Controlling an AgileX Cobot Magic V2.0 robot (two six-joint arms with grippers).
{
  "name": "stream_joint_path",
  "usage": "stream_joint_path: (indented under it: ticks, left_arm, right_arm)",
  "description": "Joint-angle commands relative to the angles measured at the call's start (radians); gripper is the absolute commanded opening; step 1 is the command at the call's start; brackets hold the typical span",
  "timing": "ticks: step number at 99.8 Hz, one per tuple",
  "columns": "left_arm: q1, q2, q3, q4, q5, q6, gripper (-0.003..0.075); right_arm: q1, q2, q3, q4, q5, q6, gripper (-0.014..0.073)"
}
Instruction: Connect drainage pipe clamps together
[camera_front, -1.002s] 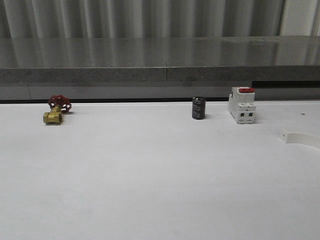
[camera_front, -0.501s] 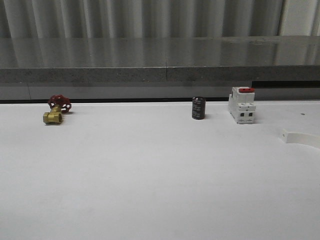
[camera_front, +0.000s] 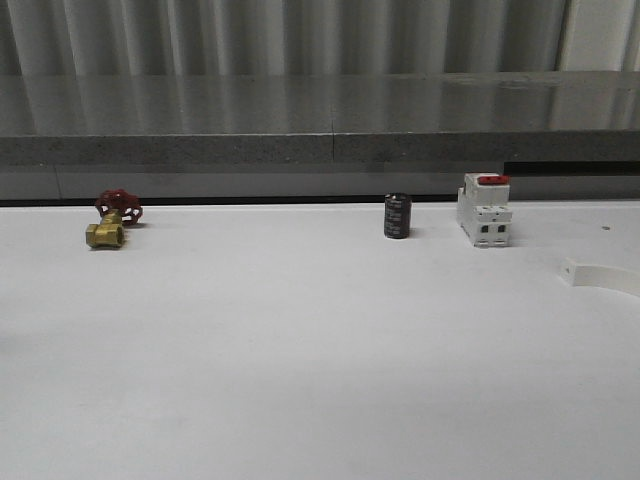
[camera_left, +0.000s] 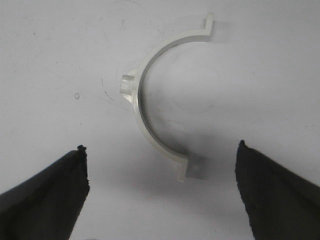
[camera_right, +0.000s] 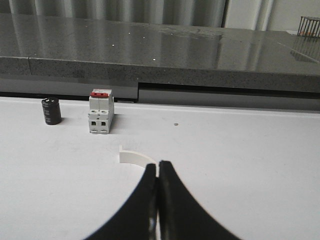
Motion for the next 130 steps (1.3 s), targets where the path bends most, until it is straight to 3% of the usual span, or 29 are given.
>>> stream_joint_path:
  ticks: [1,38,96,107,130]
  left_arm:
    - [0.013,0.035,-0.068,-0.005,-0.018,0.026,0.0578]
    - [0.035,0.278,-0.211,0.011,-0.041,0.077,0.0578]
    - [0.042,0.368,-0.228,0.016,-0.06,0.104,0.0571]
    - [0.042,0.368,-0.228,0.016,-0.075,0.107,0.0501]
    - [0.042,0.368,-0.228,0.016,-0.1,0.131,0.0209]
  right_arm:
    - [-0.001,-0.02,-0.016,-0.004,-0.085,-0.003,-0.0067]
    - [-0.001,-0.02,-0.016,-0.004,-0.085,-0.003,-0.0067]
    - [-0.001,-0.02,-0.016,-0.004,-0.085,-0.003,-0.0067]
    - [-0.001,-0.02,-0.016,-0.004,-0.085,-0.003,-0.0067]
    - [-0.001,-0.02,-0.016,-0.004,-0.085,-0.003,-0.0067]
